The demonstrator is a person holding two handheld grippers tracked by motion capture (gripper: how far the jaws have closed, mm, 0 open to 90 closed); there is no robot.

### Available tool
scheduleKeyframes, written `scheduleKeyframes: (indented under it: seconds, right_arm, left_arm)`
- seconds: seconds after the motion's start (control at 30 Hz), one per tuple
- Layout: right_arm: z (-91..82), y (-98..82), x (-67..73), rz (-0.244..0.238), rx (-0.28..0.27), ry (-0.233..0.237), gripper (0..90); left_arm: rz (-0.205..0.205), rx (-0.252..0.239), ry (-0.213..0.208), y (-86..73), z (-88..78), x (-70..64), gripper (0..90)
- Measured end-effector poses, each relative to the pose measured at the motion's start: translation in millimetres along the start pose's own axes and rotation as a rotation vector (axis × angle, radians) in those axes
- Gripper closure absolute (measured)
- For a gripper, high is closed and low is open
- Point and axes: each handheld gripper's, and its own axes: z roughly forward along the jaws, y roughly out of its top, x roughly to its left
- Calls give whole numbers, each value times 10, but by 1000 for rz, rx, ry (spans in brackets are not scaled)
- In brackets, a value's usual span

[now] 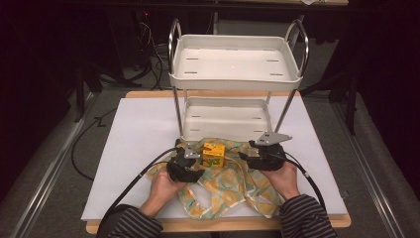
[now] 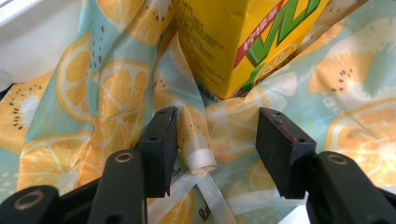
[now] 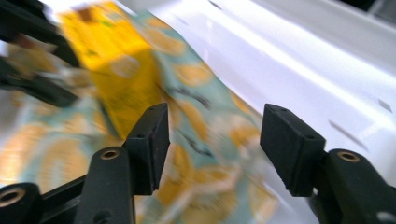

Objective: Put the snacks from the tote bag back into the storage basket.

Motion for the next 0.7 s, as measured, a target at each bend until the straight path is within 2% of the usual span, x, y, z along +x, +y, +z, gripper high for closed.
scheduleKeyframes:
  seconds: [0.07, 0.13, 0.33, 0.37, 0.53, 0.6, 0.7]
  right_arm:
    - [15, 36, 79, -22, -7, 11, 397]
    - [81, 40, 127, -52, 5, 3, 368]
    - [367, -60, 134, -52, 133, 24, 300]
    - [421, -94, 142, -35, 158, 27, 299]
    - [538, -199, 122, -25, 220, 54, 324]
    - [592, -247, 115, -17, 266, 69, 371]
    - [654, -303, 112, -35, 310, 89, 437]
  left_arm:
    - [3, 7, 5, -12, 14, 0, 489]
    - [0, 11, 7, -20, 24, 0, 488]
    - [-2, 19, 11, -25, 40, 21, 484]
    - [-1, 21, 12, -26, 41, 22, 483]
    - [6, 16, 11, -19, 28, 25, 479]
    - [9, 5, 5, -5, 12, 26, 479]
    - [13, -22, -12, 37, -39, 23, 480]
